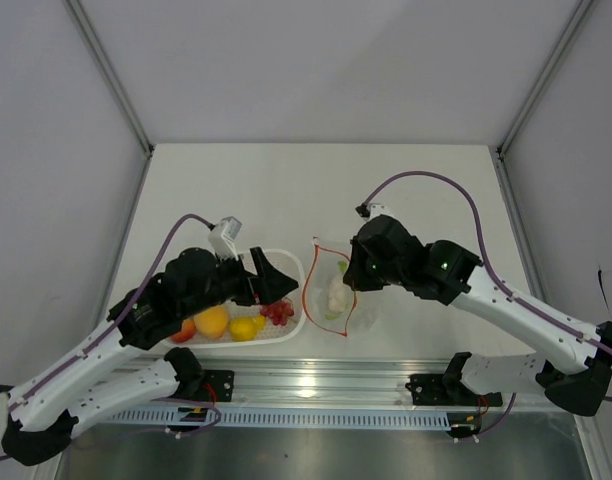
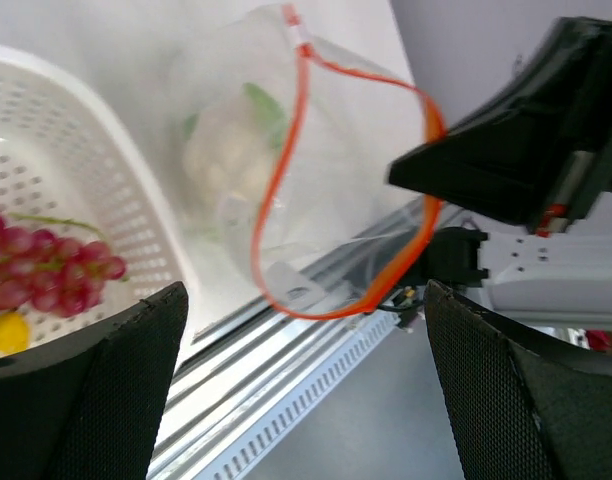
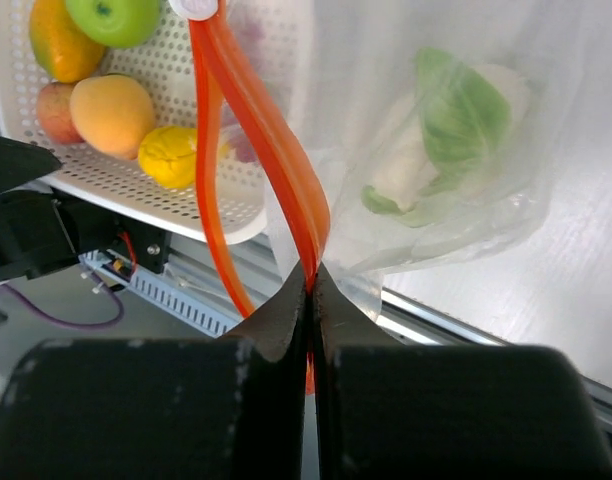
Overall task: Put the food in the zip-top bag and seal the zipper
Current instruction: Place the fake vegetable in the zipper food storage bag, then pick up the fake fruit from the bin.
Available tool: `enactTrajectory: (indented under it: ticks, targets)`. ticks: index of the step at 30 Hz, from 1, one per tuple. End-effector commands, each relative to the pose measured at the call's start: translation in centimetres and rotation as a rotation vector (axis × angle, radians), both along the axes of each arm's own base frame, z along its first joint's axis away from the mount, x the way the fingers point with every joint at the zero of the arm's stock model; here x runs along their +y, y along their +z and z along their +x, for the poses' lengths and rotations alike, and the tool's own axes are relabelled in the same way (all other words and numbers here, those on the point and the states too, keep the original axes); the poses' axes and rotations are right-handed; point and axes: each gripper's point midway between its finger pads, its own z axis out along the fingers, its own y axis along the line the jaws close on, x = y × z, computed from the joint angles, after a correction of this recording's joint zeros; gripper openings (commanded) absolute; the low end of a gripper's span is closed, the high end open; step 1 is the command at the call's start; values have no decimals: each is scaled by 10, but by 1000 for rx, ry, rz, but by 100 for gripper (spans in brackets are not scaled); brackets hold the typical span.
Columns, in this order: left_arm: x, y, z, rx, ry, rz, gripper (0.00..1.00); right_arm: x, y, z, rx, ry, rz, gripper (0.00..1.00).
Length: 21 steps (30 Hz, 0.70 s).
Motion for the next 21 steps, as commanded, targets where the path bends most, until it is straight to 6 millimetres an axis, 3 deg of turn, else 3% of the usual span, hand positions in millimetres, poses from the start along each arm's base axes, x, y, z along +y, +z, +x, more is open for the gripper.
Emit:
enactTrajectory:
  ticks: [1, 5, 11, 13, 21]
  targets:
    - [25, -20, 8, 3, 95, 133, 99, -30, 3, 5, -46, -82, -61, 0]
    - [43, -46, 15, 78, 201, 206, 99, -46, 3, 4, -59, -97, -96, 0]
    - [71, -103, 26, 311, 412, 328, 99, -60, 0, 0, -60, -114, -123, 0]
    - [69, -120, 30, 383, 410, 373, 100, -61, -2, -1, -56, -114, -120, 0]
    - [46, -142, 57, 494, 374, 376, 100, -61, -2, -3, -55, -109, -112, 0]
